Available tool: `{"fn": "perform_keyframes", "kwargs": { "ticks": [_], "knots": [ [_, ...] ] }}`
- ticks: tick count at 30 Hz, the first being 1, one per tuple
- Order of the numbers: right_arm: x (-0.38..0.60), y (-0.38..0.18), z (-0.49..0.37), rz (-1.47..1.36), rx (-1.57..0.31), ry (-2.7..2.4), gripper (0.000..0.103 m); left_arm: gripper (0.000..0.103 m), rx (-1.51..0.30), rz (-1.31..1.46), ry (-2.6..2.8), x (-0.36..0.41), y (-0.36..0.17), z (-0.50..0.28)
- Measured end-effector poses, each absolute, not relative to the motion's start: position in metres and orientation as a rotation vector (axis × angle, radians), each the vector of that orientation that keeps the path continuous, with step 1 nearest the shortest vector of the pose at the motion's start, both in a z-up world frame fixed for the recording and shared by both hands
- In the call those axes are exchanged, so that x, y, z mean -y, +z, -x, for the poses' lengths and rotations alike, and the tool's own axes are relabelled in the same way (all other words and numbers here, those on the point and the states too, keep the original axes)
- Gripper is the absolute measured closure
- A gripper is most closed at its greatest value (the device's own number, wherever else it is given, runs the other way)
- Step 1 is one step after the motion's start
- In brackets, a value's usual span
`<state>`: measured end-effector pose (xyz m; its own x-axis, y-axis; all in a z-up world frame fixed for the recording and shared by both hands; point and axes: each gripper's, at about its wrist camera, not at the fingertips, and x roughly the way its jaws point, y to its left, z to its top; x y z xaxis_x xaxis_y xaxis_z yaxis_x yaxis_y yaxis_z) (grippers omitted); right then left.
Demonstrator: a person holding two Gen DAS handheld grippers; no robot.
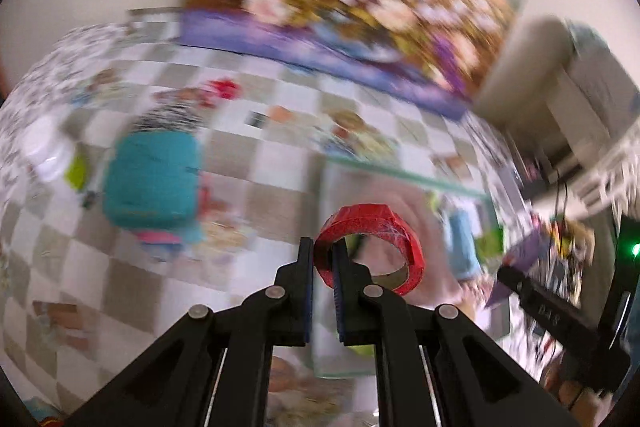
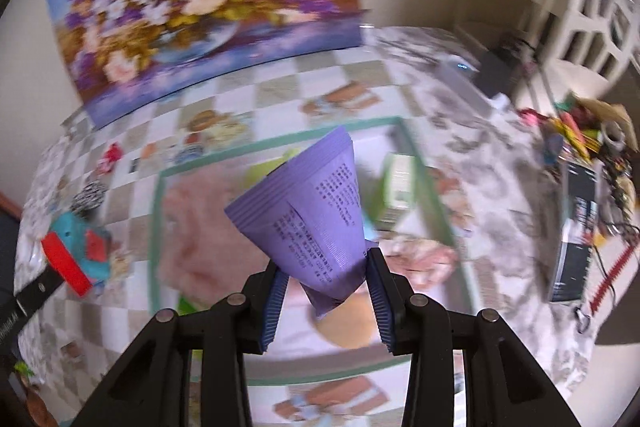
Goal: Organize soft objects
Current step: 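Carry the red tape ring and purple packet over the white tray, then lower the ring and packet into the tray and open both grippers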
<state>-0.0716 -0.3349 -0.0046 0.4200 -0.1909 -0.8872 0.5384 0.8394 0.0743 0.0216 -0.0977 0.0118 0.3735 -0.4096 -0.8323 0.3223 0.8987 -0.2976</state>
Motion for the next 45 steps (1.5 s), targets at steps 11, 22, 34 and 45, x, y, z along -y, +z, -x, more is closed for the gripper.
{"fn": "perform_keyframes", "kwargs": {
  "ticks": [11,22,34,45],
  "knots": [
    [0.368,-0.025,0.087,-0.359,-1.127,-0.573,0.06,0.094,-1.178,-0.097,-0.596,0.188,-0.016,0.005],
    [0.362,-0.03,0.082,-0.44,-1.101,-0.5,0.04,0.084,-1.223,-0.102,-0.634,0.195,-0.025,0.006],
    [0.353,-0.025,0.076,-0.438,-1.089,-0.471,0.036,0.036,-1.156,-0.08,-0.448,0.154,-0.01,-0.02],
    [0.345,-0.029,0.071,-0.339,-1.112,-0.512,0.0,0.007,-1.165,-0.103,-0.275,0.125,-0.025,-0.039]
  ]
}}
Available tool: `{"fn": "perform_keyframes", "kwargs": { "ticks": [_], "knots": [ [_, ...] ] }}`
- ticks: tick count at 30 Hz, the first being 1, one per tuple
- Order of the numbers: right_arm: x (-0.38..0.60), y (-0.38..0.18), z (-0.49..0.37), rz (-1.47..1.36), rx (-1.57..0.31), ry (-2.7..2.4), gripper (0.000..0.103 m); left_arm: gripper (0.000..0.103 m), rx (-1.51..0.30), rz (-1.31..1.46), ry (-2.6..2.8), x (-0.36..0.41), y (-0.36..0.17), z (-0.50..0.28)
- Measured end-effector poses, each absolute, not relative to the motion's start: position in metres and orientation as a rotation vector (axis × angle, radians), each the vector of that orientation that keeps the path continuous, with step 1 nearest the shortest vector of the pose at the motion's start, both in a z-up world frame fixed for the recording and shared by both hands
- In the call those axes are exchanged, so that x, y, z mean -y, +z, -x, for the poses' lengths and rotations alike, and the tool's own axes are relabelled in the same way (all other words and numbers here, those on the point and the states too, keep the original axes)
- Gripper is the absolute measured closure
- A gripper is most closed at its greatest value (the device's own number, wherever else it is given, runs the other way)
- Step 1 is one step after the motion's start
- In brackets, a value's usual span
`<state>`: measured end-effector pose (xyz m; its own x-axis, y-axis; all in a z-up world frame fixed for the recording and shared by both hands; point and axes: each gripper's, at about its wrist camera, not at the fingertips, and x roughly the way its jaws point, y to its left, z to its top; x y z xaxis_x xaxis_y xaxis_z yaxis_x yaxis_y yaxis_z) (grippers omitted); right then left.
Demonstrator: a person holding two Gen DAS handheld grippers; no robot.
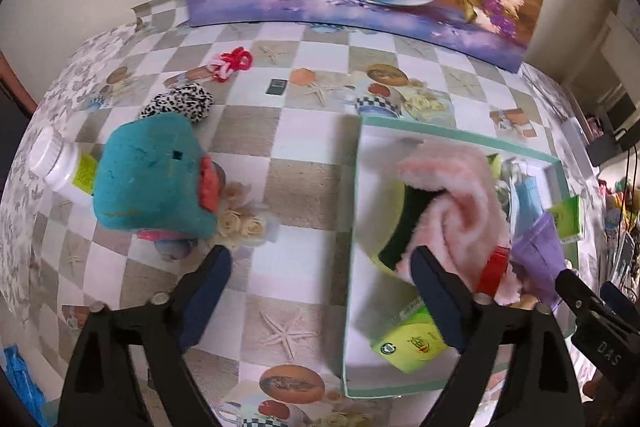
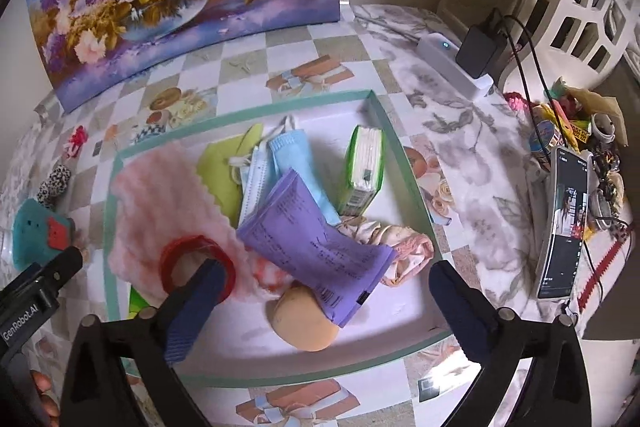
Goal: Organize soft objects
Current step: 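Lower the ring and packet into the tray and open both grippers, then move both grippers to the black-and-white scrunchie and red fluffy hair tie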
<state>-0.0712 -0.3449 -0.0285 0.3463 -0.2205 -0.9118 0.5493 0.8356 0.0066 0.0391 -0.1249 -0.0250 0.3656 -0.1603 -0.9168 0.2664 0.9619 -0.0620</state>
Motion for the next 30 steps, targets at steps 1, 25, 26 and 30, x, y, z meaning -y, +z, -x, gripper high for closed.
{"fn": "perform_keyframes", "kwargs": {
  "ticks": [1,25,26,30],
  "knots": [
    [0.345,-0.027,0.071,-0.341,-1.105,-0.512,0.0,0.007,-1.161,-0.1,-0.274,0.124,-0.024,-0.04],
    [0.265,0.029,-0.01,-0.309,-0.89,-0.229,0.0,0.007,-1.199,0.04,-0.239,-0.018,0.017,-0.169],
    [0.256,0.03,-0.023,-0.307,-0.888,-0.187,0.0,0.007,-1.206,0.044,-0.237,-0.021,0.015,-0.175],
    [0.224,0.03,-0.069,-0.314,-0.899,-0.044,0.0,0.007,-1.256,0.07,-0.214,-0.032,0.001,-0.201]
  ]
}}
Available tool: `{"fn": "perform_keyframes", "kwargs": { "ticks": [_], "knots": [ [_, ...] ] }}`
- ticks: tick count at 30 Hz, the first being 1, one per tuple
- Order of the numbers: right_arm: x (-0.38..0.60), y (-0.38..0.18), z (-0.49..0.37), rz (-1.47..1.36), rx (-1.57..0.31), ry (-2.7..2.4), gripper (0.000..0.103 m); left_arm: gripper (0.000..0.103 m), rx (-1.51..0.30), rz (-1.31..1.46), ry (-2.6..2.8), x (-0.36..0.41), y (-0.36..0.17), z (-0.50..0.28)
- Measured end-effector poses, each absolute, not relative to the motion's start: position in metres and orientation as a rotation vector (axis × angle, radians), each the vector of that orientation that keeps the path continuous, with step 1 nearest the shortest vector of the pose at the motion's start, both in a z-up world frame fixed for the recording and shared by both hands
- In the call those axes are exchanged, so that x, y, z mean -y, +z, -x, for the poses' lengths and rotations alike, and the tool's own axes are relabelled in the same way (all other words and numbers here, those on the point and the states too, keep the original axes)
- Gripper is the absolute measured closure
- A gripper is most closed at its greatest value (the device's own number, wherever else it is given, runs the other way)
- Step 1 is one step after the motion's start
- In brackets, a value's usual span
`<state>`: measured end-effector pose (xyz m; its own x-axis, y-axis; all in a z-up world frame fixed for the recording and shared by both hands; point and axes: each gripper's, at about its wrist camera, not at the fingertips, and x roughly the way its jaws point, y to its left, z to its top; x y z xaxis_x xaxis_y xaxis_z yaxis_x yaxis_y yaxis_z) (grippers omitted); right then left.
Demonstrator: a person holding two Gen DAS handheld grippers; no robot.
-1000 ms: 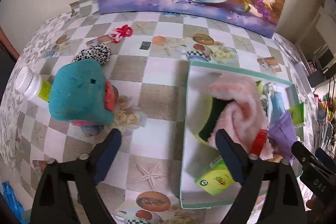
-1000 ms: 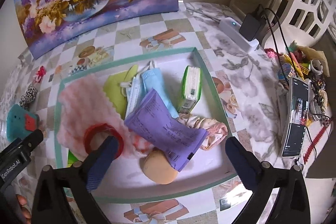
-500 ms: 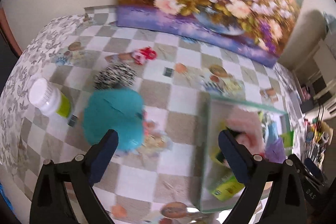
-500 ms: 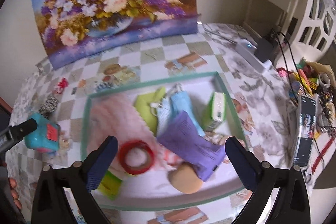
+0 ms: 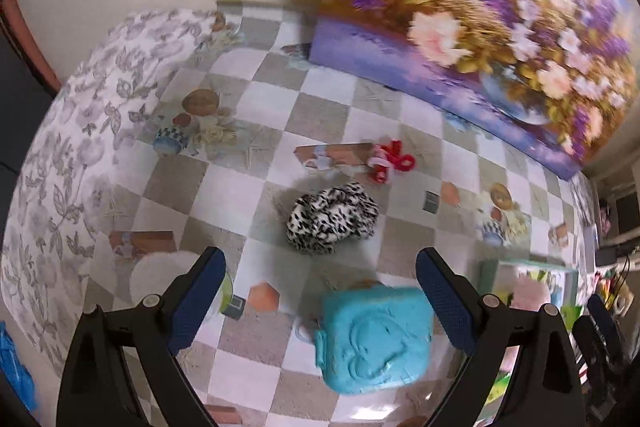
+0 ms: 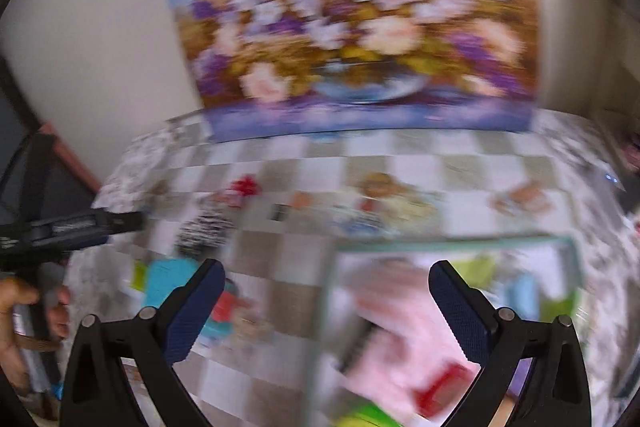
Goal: Organize soft objects
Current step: 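Move both grippers to the black-and-white scrunchie and red fluffy hair tie, then grasp the black-and-white scrunchie with the left gripper while the right gripper grasps the red hair tie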
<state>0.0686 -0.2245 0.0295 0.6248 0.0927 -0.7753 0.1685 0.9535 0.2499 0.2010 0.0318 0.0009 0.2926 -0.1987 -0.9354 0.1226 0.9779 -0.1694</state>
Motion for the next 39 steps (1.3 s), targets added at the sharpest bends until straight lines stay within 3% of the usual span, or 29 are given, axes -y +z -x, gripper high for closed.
{"fn": "perform_keyframes", "kwargs": {
  "ticks": [8,12,19,22,29,39],
  "knots": [
    [0.198,-0.002,-0.155,-0.413,-0.961,0.085,0.002,0.009,-1.359,0.033,-0.228,-0.022,-0.035,-0.236],
    [0.194,-0.025,-0.185,-0.42,-0.992,0.107,0.02,0.028,-1.422,0.051,-0.248,-0.021,-0.054,-0.247],
    [0.186,-0.057,-0.216,-0.47,-1.012,0.189,0.041,0.031,-1.486,0.041,-0.28,-0.016,-0.078,-0.255],
    [0.18,-0.065,-0.227,-0.466,-1.017,0.212,0.05,0.038,-1.516,0.074,-0.298,-0.016,-0.087,-0.258],
    [0.172,-0.078,-0.249,-0.456,-1.017,0.229,0.059,0.04,-1.546,0.097,-0.335,-0.013,-0.103,-0.261],
    [0.172,-0.101,-0.264,-0.499,-1.02,0.231,0.072,0.052,-1.52,0.087,-0.346,-0.007,-0.109,-0.26]
  ]
}}
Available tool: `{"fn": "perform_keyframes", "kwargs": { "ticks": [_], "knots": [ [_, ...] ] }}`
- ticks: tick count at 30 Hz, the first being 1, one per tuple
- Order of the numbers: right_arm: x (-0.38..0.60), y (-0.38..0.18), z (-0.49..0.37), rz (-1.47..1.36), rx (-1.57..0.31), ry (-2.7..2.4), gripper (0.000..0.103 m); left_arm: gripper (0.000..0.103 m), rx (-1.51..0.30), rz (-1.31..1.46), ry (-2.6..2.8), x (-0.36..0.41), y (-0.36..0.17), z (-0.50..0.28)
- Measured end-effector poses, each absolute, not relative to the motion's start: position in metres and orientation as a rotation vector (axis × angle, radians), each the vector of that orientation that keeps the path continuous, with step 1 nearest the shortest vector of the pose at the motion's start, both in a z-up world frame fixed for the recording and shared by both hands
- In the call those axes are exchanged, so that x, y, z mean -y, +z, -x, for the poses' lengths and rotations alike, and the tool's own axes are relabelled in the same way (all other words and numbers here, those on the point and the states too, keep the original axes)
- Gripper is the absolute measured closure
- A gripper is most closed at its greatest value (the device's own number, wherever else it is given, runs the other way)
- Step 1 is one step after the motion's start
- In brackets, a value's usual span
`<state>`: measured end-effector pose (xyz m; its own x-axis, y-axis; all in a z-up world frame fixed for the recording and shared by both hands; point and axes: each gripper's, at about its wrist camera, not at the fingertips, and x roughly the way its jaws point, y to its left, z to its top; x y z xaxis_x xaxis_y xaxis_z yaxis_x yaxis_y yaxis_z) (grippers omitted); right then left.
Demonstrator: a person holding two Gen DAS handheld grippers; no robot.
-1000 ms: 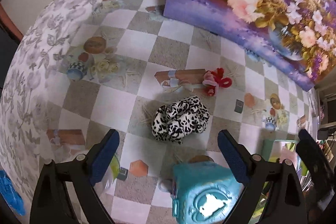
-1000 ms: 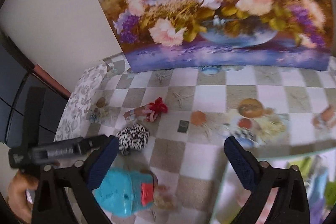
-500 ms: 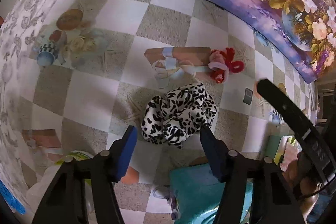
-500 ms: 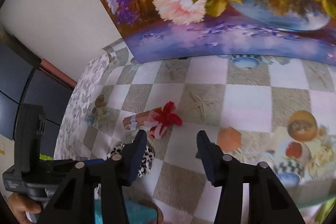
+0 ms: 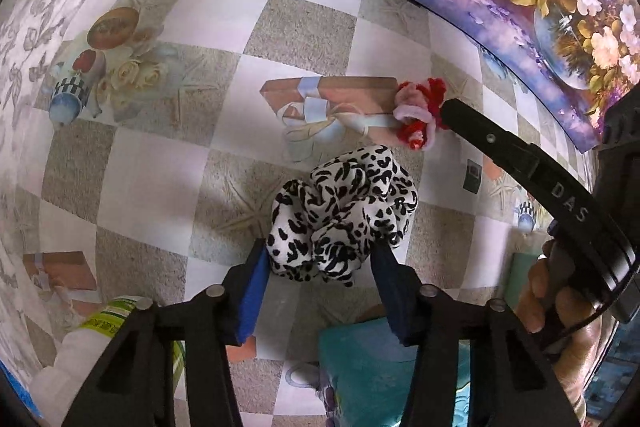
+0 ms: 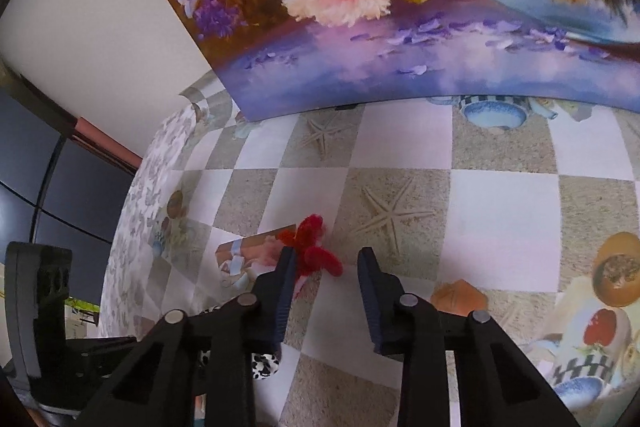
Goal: Organize soft objects
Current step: 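Grasp the black-and-white scrunchie with the left gripper while the right gripper grasps the red hair tie, then carry the scrunchie and red hair tie over the white tray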
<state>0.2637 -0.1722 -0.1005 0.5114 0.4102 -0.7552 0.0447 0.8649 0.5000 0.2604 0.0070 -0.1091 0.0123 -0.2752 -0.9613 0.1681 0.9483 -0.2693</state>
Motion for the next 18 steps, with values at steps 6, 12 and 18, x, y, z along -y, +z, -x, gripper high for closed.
{"fn": "perform_keyframes", "kwargs": {
  "ticks": [6,12,18],
  "knots": [
    [0.173,-0.104,-0.263,-0.515,-1.005,0.231,0.09,0.052,-1.522,0.102,-0.343,-0.01,-0.11,-0.263],
    [0.178,-0.098,-0.251,-0.539,-0.98,0.233,0.1,0.066,-1.499,0.1,-0.325,-0.01,-0.11,-0.263],
    [0.19,-0.089,-0.225,-0.536,-0.964,0.217,0.1,0.077,-1.463,0.116,-0.303,-0.012,-0.109,-0.264]
  ]
}}
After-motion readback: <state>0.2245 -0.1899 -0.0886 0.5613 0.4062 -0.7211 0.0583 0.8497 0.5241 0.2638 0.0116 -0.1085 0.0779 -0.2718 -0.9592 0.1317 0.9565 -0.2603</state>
